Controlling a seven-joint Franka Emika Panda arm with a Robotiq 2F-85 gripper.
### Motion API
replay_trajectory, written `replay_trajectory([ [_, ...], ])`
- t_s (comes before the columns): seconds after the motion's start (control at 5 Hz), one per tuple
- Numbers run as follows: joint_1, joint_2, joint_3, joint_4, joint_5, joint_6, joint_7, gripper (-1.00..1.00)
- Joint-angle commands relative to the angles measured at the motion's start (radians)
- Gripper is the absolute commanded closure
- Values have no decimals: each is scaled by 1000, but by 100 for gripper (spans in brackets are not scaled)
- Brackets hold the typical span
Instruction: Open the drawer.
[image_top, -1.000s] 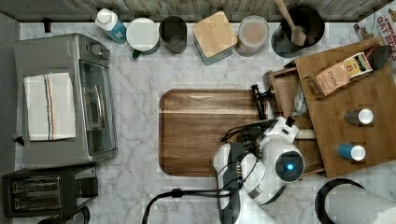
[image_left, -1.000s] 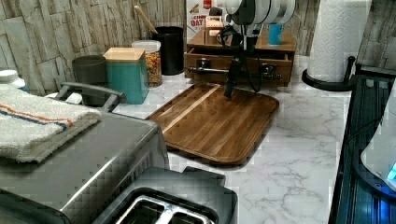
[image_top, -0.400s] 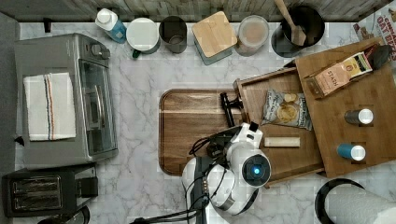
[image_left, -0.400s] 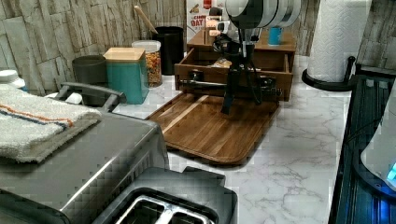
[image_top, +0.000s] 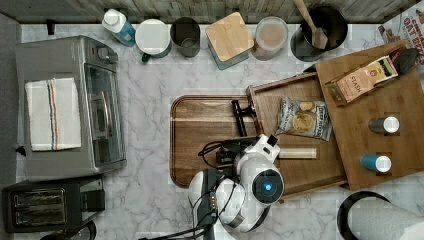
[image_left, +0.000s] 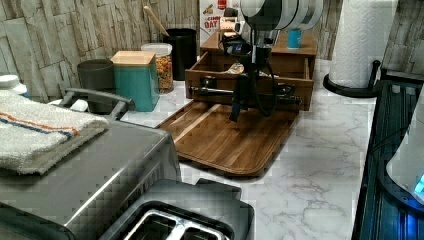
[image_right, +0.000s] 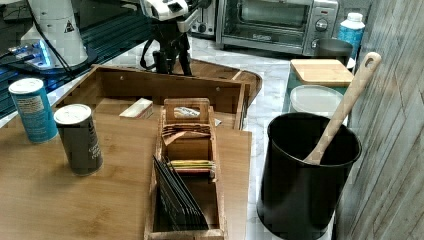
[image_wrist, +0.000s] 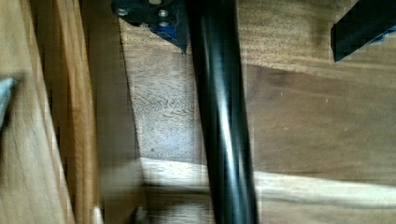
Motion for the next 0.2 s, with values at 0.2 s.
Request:
replay_trajectory([
  [0.2, 228, -84, 202, -104, 25, -80, 229, -100],
])
